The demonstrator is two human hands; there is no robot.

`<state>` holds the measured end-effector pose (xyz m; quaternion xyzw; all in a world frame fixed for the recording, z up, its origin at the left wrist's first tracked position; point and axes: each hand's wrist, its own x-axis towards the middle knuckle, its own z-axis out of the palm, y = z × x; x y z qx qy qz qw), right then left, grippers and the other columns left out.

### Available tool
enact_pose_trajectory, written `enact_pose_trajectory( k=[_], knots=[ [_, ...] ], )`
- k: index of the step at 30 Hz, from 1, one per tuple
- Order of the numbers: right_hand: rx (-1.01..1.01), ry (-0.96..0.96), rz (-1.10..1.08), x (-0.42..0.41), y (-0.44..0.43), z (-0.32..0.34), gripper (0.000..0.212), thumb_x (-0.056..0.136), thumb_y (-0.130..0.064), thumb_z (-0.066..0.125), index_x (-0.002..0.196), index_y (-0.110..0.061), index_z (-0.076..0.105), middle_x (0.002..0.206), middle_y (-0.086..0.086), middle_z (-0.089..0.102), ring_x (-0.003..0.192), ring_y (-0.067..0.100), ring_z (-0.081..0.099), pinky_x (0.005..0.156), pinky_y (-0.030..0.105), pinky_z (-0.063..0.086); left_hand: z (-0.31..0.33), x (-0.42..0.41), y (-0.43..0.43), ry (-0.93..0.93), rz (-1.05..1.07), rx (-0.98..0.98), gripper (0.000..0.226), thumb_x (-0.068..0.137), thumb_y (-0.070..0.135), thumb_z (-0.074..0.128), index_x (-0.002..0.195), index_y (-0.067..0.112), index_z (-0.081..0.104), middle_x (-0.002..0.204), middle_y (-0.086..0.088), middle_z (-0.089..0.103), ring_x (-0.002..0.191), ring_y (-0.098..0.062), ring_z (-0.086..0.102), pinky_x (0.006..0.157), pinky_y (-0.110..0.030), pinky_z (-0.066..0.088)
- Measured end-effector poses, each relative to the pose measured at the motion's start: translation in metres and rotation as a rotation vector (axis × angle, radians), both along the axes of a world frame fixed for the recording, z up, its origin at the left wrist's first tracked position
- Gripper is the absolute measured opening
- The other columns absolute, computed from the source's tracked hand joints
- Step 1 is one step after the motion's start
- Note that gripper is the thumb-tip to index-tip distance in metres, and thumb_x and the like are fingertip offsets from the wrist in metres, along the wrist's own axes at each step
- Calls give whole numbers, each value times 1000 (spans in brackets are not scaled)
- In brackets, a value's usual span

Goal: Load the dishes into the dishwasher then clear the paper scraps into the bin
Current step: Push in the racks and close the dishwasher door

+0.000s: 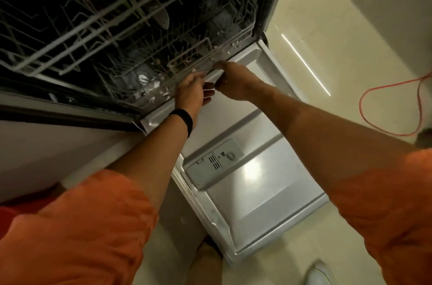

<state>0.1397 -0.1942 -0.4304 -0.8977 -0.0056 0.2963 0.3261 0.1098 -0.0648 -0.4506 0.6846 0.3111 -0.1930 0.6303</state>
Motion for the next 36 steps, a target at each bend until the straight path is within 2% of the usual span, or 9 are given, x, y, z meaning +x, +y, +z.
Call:
enact_pose_trajectory(
  k=[3, 6, 10, 17, 21, 25, 29, 33, 36],
  knots=[
    [37, 33, -40, -41, -39, 1, 55, 97, -16, 58, 149, -22, 42, 136, 5, 60, 126, 23, 55, 103, 28, 40, 7, -44, -29, 0, 28, -66, 28, 105, 22, 44, 124, 19, 64, 112, -5, 73, 103, -18, 70, 83, -31, 58],
    [118, 83, -132, -97, -88, 3, 54, 97, -19, 59, 148, -21, 43, 131, 4, 64, 116, 20, 60, 96, 23, 43, 12, -103, -67, 0, 98, -170, 39, 107, 37, 38, 135, 19, 58, 122, -2, 69, 110, -17, 68, 87, -31, 57],
    [292, 153, -310, -181, -150, 0, 52, 94, -21, 64, 143, -18, 49, 123, 8, 69, 108, 21, 66, 99, 40, 54, 19, -184, -123, 24, 222, -292, 55, 108, 50, 26, 138, 16, 57, 128, -5, 67, 112, -21, 68, 96, -36, 56],
    [440, 345, -646, -320, -227, -26, 37, 101, -21, 59, 137, -14, 56, 118, 8, 69, 103, 19, 69, 93, 39, 58, 1, -316, -218, 131, 370, -393, 64, 106, 58, 24, 138, 13, 57, 131, -6, 67, 115, -22, 67, 102, -40, 52],
    [479, 441, -804, -379, -251, -66, 31, 103, -21, 54, 132, -11, 58, 116, 8, 70, 103, 21, 69, 92, 38, 58, -43, -377, -248, 225, 477, -457, 62, 106, 57, 25, 138, 13, 56, 130, -7, 67, 115, -22, 67, 102, -40, 52],
    [505, 533, -916, -428, -266, -120, 13, 104, -19, 53, 112, -13, 61, 106, 9, 66, 92, 19, 64, 76, 28, 57, -100, -429, -269, 325, 629, -490, 57, 107, 51, 28, 133, 11, 59, 126, -8, 69, 112, -23, 69, 99, -38, 54],
    [512, 616, -989, -457, -271, -186, 8, 104, -20, 52, 101, -21, 59, 118, 9, 65, 95, 18, 67, 78, 30, 56, -159, -472, -280, 399, 800, -536, 50, 107, 39, 30, 134, 9, 58, 126, -10, 69, 113, -25, 68, 98, -38, 54],
    [553, 645, -1078, -457, -265, -239, 19, 106, -15, 43, 120, -12, 56, 129, 9, 61, 109, 23, 66, 84, 34, 58, -215, -488, -280, 409, 1013, -556, 49, 103, 33, 26, 137, 8, 53, 129, -13, 66, 114, -28, 66, 98, -40, 53],
    [592, 662, -1127, -451, -255, -272, 30, 103, 0, 36, 127, -12, 49, 119, 6, 61, 110, 23, 64, 96, 41, 56, -253, -483, -276, 361, 1157, -623, 51, 103, 38, 21, 137, 13, 50, 136, -14, 59, 127, -32, 57, 107, -45, 45]
  ],
)
